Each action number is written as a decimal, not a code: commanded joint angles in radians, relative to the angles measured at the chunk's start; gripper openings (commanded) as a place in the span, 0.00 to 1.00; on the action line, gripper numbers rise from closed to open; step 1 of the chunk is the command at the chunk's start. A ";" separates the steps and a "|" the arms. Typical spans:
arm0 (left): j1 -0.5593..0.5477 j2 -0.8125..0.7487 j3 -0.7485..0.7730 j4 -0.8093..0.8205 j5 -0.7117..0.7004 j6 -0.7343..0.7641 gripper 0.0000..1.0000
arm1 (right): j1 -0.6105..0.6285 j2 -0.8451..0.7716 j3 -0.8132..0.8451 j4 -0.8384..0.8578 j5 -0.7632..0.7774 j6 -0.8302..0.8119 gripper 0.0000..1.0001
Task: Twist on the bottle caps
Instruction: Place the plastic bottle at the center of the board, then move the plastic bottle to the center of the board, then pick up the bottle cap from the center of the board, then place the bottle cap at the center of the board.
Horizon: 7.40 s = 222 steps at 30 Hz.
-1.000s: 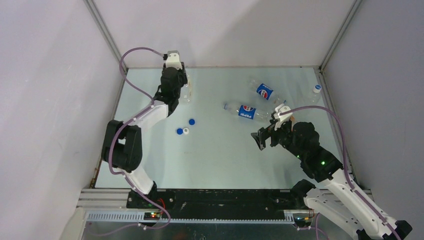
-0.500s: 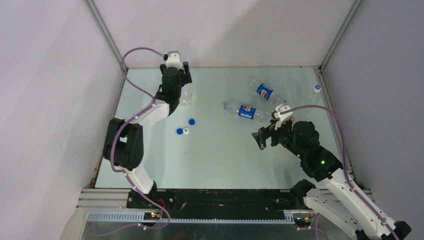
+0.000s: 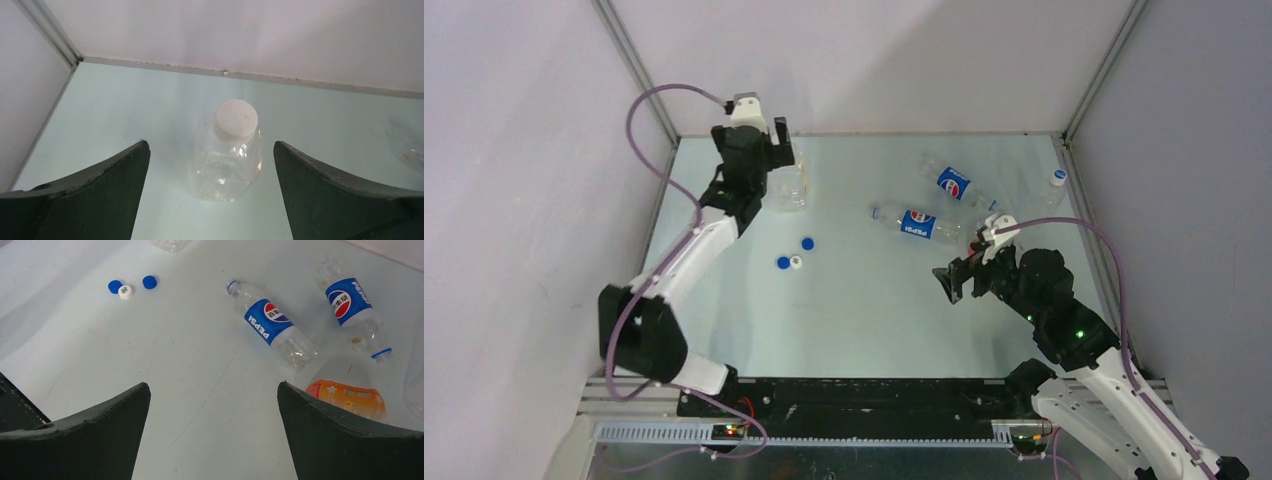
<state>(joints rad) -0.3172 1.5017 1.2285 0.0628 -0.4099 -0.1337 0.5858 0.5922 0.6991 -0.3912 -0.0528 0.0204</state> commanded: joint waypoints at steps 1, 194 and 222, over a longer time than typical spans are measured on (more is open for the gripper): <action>0.002 -0.196 0.006 -0.208 0.002 -0.010 0.99 | -0.007 -0.013 0.014 -0.016 0.014 0.090 0.99; -0.211 -0.168 -0.230 -0.508 0.551 -0.108 0.05 | 0.158 0.754 0.371 -0.316 0.149 0.290 0.99; -0.381 0.170 -0.076 -0.527 0.266 -0.308 0.98 | 0.043 0.421 0.147 -0.408 0.150 0.374 0.99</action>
<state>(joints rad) -0.6964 1.8065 1.1461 -0.4377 -0.0601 -0.3431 0.6472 1.0733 0.8513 -0.7826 0.0837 0.3851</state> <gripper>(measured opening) 0.929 0.992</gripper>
